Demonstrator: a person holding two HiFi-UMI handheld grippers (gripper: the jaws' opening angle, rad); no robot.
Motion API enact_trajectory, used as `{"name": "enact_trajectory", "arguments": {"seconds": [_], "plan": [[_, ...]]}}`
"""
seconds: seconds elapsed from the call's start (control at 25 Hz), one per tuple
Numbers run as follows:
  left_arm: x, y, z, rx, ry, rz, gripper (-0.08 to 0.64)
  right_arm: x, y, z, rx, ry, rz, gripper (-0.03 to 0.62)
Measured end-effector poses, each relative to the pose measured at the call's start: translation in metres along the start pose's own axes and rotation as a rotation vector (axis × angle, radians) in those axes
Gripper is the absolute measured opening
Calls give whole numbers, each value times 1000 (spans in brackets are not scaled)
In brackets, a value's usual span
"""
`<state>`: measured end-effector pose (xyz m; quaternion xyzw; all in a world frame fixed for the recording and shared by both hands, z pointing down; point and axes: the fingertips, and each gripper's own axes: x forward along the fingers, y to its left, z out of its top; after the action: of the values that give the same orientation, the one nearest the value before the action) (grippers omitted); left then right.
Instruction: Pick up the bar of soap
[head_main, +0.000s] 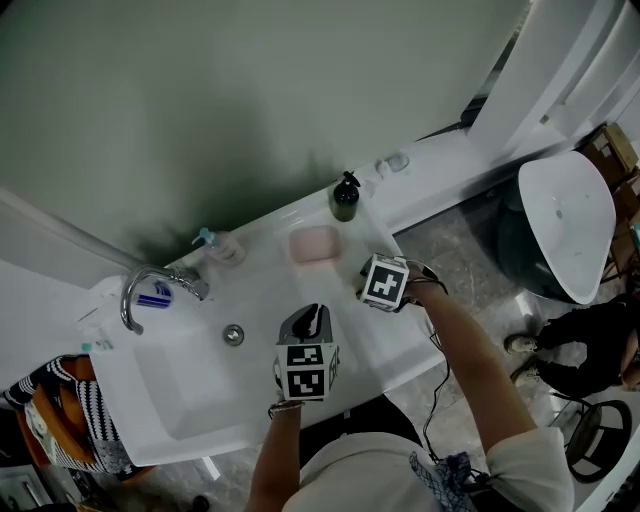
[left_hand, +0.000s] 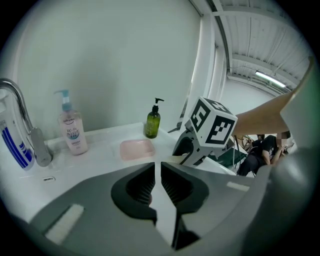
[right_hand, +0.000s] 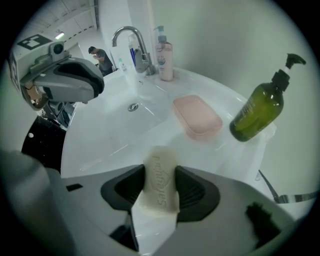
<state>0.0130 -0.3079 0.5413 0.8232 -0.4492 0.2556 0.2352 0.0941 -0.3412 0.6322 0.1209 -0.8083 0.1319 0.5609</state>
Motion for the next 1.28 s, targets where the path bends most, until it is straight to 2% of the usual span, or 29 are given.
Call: {"name": "enact_trajectory", "arguments": {"seconds": [0.08,0.24,0.44,0.64,0.96,1.12,1.28], "plan": [[-1,1,0,-12,-3,3,46,5,2,-3,-18,18,9,206],[-2,3,0,-26,-8,16,46,6,6,-6,27,11,35,206],[-2,5,-4,-40,-1,24,46,9,6,-7,19,18,45,206],[-1,6,-3,-46,-7,30,48,11,5,-3,-75,11,44,206],[-1,7,-2,-56,-5,19,49,10,7,-4,-103,-3,46,207],[-4,6,-2,-57,-5,1,51,6,11,-6,-30,17,98,215],[-5,9,-5,-67,-3,-1,51,-12,5,7,-10,-58,102,218]]}}
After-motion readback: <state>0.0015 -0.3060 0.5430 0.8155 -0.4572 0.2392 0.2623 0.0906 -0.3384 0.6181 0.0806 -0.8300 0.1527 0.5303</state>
